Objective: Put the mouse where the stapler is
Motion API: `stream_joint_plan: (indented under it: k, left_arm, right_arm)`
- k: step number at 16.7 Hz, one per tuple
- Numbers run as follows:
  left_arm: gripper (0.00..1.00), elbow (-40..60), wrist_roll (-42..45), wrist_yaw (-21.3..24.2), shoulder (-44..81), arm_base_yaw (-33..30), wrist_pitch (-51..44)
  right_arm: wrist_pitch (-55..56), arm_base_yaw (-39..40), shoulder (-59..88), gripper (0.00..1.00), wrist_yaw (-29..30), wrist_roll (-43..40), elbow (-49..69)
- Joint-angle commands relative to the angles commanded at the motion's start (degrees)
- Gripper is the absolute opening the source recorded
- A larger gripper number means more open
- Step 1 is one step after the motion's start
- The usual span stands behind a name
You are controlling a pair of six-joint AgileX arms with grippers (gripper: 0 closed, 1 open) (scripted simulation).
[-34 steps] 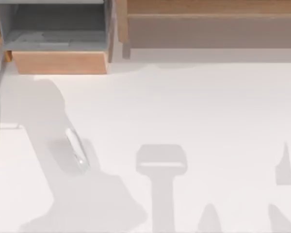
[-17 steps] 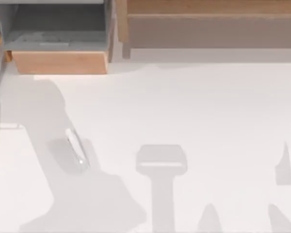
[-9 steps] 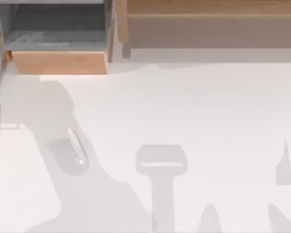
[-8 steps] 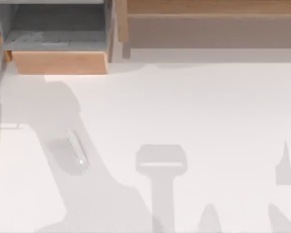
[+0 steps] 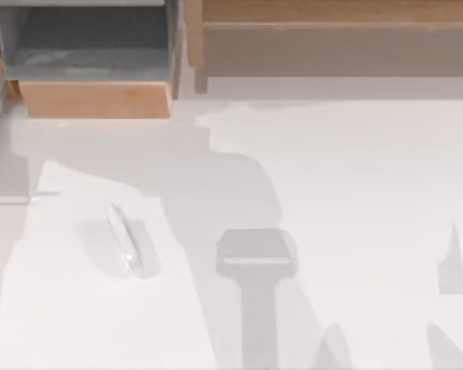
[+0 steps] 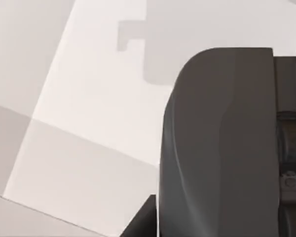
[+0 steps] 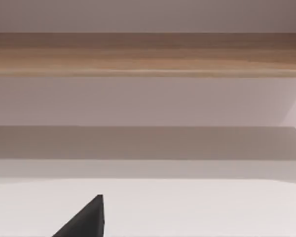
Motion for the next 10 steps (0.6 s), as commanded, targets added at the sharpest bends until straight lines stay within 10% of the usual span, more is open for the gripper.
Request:
stream_joint_plan:
  k: [10]
  left_arm:
    - [0.0, -23.93, -17.01, -1.33, -11.26, -26.22, 7.01]
  right_arm:
    - [0.0, 0.0, 0.0, 1.0, 0.0, 0.0, 0.0]
